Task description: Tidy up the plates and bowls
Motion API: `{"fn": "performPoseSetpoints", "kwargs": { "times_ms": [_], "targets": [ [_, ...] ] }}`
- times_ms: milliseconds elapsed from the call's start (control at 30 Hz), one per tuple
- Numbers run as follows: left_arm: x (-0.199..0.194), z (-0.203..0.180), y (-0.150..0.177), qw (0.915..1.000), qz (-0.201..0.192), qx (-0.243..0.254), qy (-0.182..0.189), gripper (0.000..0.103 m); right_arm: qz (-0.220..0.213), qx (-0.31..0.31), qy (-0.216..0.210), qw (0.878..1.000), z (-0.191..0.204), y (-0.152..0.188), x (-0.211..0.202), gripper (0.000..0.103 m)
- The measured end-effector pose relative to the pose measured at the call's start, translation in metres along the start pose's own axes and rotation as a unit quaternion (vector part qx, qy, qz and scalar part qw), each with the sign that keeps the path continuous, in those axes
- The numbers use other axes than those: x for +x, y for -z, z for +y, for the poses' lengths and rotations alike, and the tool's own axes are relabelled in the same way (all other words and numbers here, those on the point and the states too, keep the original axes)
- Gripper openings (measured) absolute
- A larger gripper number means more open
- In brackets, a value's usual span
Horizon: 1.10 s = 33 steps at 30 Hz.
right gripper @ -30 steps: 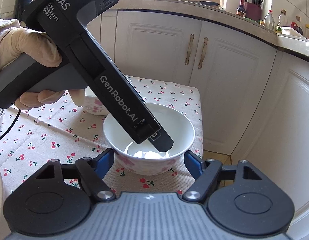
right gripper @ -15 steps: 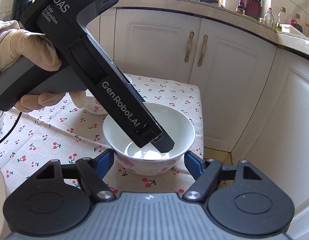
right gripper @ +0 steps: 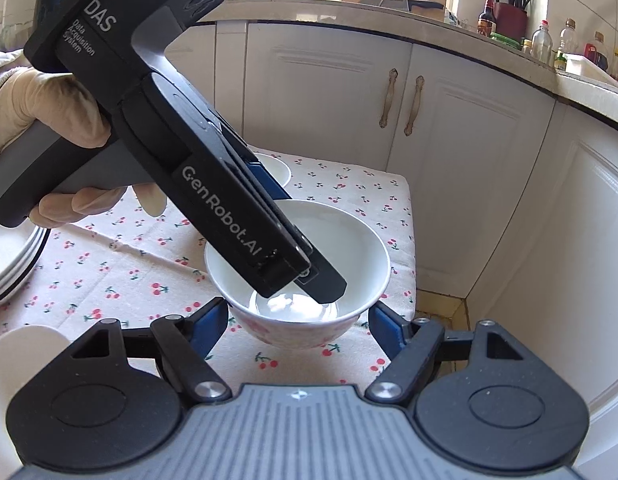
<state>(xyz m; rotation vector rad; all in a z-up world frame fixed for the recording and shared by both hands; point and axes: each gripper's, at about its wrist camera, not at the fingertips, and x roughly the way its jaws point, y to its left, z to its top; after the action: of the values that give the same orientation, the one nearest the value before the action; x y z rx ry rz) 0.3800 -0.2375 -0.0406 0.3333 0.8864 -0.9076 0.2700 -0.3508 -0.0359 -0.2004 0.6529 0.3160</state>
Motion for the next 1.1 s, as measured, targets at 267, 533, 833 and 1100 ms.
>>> {"fn": "performPoseSetpoints", "kwargs": {
  "times_ms": [267, 533, 833, 1100],
  "targets": [
    [-0.04, -0.021, 0.015, 0.9998, -0.016, 0.004, -0.006, 0.08, -0.001, -0.006, -0.002, 1.0, 0.025, -0.004, -0.035, 0.081],
    [-0.076, -0.04, 0.038, 0.9994, -0.031, 0.005, -0.015, 0.08, -0.009, -0.02, -0.004, 1.0, 0.056, -0.004, -0.071, 0.081],
    [-0.104, -0.057, 0.065, 0.999, -0.039, 0.003, -0.021, 0.08, -0.009, -0.027, -0.009, 1.0, 0.082, -0.001, -0.096, 0.081],
    [-0.116, -0.062, 0.088, 0.999, -0.039, -0.001, -0.021, 0.08, -0.001, -0.028, -0.018, 0.999, 0.096, 0.001, -0.102, 0.081]
  ]
}}
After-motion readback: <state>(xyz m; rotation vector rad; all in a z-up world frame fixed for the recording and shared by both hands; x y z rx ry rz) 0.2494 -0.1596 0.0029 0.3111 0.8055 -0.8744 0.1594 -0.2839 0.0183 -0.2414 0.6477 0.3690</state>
